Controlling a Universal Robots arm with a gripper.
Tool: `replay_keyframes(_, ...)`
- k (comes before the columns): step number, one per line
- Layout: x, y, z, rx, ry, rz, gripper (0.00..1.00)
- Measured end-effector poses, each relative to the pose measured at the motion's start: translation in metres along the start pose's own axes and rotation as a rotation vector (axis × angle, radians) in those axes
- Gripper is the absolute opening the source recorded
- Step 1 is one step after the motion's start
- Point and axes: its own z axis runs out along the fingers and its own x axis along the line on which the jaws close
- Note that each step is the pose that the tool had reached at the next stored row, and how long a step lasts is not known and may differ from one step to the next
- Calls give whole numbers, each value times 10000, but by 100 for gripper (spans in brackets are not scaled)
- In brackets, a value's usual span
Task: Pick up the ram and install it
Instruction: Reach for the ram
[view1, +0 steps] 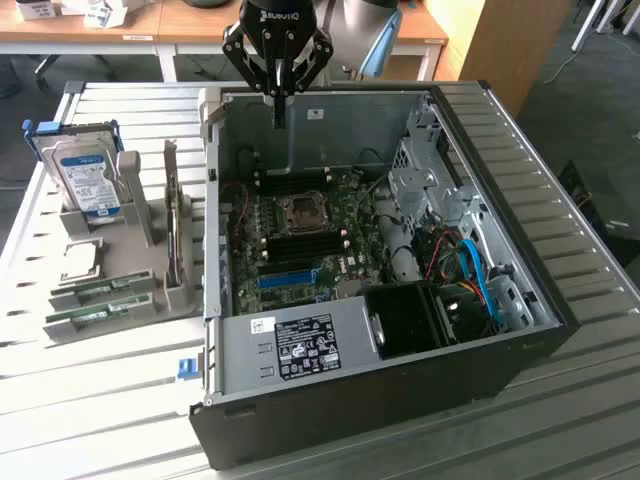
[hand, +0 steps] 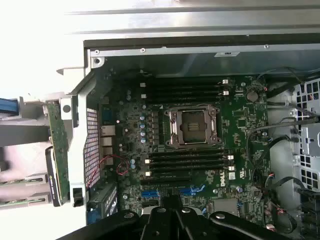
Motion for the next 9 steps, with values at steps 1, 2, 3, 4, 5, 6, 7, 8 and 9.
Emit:
replay_keyframes(1,0,0,0,-1,0,0,11)
replay_keyframes(2,0,0,0,0,0,0,11)
replay_keyframes(3,0,0,0,0,0,0,11)
replay_keyframes(4,0,0,0,0,0,1,11)
replay_keyframes(5,0,0,0,0,0,0,11)
replay_keyframes(6,0,0,0,0,0,0,11)
replay_keyframes(7,0,0,0,0,0,0,11)
replay_keyframes(8,0,0,0,0,0,0,11)
replay_keyframes(9,0,0,0,0,0,0,11)
